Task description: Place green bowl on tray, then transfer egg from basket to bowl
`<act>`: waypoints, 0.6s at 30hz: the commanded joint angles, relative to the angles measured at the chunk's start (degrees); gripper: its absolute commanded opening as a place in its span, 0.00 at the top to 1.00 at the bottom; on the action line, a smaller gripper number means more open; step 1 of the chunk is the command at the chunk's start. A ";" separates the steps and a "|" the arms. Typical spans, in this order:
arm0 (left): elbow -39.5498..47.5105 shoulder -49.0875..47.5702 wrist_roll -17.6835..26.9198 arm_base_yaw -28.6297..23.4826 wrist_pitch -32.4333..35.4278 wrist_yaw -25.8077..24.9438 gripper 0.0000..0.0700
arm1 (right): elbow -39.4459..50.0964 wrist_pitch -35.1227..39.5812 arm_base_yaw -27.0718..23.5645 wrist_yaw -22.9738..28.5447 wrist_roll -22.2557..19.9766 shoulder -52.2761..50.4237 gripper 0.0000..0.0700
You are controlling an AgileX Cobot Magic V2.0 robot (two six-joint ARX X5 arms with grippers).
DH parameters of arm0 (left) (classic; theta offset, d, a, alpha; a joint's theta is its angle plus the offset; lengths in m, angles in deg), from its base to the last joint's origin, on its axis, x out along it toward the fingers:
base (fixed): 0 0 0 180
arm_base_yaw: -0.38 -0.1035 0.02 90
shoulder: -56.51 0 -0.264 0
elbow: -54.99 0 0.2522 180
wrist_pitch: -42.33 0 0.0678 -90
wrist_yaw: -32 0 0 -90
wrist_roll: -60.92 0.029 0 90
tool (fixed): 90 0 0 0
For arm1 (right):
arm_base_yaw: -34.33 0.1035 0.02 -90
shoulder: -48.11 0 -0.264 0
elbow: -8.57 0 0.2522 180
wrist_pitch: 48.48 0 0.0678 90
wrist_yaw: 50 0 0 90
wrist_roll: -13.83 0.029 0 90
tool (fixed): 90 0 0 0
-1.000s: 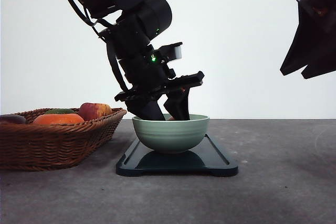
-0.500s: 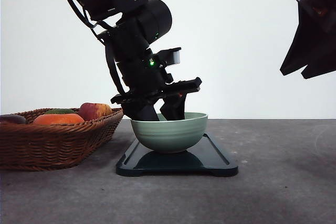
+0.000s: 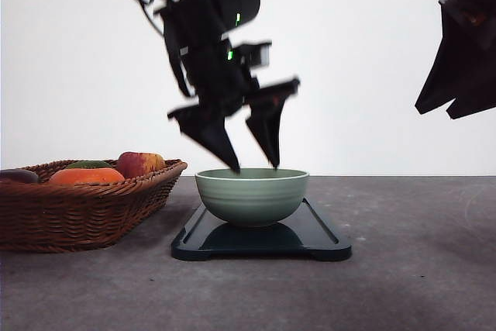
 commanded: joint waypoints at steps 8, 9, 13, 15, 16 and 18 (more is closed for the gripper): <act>-3.30 -6.75 0.03 -0.24 -8.36 -1.27 0.43 | -0.09 0.03 0.26 0.04 0.66 0.42 0.62; -2.98 -7.82 0.19 -0.24 -8.45 -1.27 0.43 | -0.09 0.01 0.27 0.04 0.66 0.42 0.62; -0.70 -12.49 0.66 -0.24 -7.96 -1.27 0.43 | -0.09 -0.35 0.28 0.02 0.66 0.42 0.62; 1.51 -15.02 1.21 -0.25 -7.38 -1.26 0.43 | -0.09 -0.64 0.28 0.02 0.66 0.42 0.62; 2.86 -16.39 1.56 -0.30 -7.20 -1.23 0.43 | -0.09 -0.67 0.28 0.02 0.66 0.42 0.62; 6.03 -19.17 1.76 -0.64 -6.09 -1.24 0.43 | -0.09 -0.67 0.28 0.04 0.66 0.42 0.62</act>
